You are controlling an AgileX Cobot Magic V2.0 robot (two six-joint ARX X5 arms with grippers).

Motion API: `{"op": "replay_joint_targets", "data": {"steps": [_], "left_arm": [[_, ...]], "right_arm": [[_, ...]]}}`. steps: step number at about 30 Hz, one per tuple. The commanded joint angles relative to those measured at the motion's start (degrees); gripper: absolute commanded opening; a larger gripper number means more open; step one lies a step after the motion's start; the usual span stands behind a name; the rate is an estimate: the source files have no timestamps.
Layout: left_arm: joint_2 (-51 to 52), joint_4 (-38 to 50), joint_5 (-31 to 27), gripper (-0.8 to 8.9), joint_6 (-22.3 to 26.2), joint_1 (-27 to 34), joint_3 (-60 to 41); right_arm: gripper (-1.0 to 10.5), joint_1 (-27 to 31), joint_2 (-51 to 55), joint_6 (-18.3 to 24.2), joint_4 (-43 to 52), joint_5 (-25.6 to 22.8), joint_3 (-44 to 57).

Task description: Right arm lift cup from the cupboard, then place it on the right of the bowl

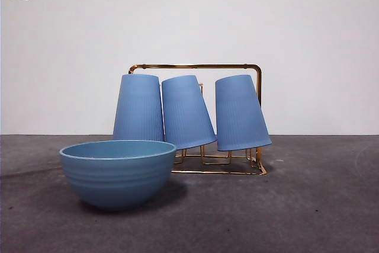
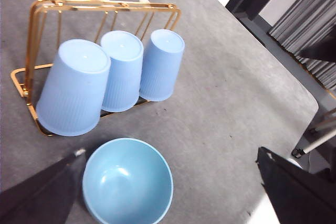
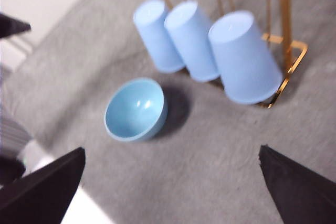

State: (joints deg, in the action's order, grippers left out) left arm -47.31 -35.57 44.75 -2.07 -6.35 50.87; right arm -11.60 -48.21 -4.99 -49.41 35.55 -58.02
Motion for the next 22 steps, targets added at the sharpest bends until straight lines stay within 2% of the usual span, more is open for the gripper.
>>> {"op": "replay_joint_targets", "data": {"steps": [1, 4, 11, 17, 22], "left_arm": [[-0.39, 0.33, 0.09, 5.28, 1.01, -0.81, 1.16], [-0.39, -0.28, -2.01, 5.28, 1.22, -1.29, 1.14], [-0.39, -4.07, -4.59, 5.28, 3.45, -1.29, 1.14], [-0.39, -4.76, -4.59, 5.28, 3.56, -1.29, 1.14], [-0.39, -4.96, -4.57, 5.28, 3.48, -1.29, 1.14]], "right_arm": [[5.6, -4.5, -7.26, -0.31, -1.6, -4.0, -5.53], [5.6, -9.6, -15.37, -0.42, -3.67, -9.31, -12.02], [5.4, -16.57, -34.4, -1.03, -13.4, -20.15, -30.77], [5.4, -18.67, -55.28, -3.87, -30.25, -28.06, -52.83], [5.5, -18.67, -65.85, -6.34, -31.71, -30.51, -61.83]]}}
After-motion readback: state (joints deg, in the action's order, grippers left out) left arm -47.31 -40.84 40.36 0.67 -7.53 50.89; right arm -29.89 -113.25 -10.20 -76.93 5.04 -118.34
